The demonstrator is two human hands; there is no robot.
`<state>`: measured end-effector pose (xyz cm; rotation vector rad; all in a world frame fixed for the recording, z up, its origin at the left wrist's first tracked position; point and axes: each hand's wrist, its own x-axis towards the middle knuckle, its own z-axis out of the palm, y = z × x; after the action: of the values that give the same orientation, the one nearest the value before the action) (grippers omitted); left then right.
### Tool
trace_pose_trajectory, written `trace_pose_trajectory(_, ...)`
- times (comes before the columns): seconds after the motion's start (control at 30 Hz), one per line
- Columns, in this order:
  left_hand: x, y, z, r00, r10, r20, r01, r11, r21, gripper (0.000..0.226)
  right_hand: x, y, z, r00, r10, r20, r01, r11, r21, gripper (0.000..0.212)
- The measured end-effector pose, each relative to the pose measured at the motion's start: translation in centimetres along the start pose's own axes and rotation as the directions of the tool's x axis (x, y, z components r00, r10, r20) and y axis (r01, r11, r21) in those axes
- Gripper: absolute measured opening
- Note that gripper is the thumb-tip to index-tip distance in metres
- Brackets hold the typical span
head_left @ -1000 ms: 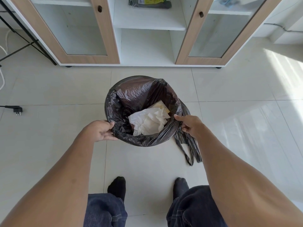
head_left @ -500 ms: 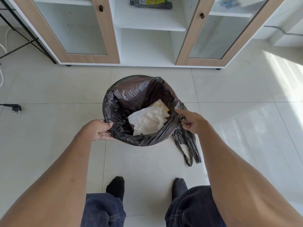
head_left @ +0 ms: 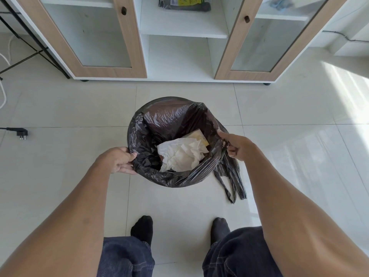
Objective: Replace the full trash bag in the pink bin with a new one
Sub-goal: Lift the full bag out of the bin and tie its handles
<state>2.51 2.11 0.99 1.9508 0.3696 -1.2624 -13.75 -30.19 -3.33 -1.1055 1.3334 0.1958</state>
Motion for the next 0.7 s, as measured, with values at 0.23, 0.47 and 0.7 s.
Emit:
trace_pose_trajectory(0.23,-0.1,0.1,-0.2,1.0,0.012,-0.007,-0.012,1.0,0.007,0.032,-0.1,-0.9,0.5,0.982,-0.154,-0.111,0.129,0.97,-0.204,0.05)
trace_pose_trajectory(0.47,-0.3,0.3,0.1,1.0,0.022,-0.012,-0.022,1.0,-0.001,0.031,-0.4,-0.6,1.4,0.947,-0.258,-0.189,0.19,0.93,-0.316,0.035)
trace_pose_trajectory(0.7,-0.3,0.2,0.2,0.999,0.023,-0.03,-0.023,1.0,-0.008,0.033,-1.8,-1.3,2.1,0.895,-0.336,-0.294,0.228,0.91,-0.346,0.045)
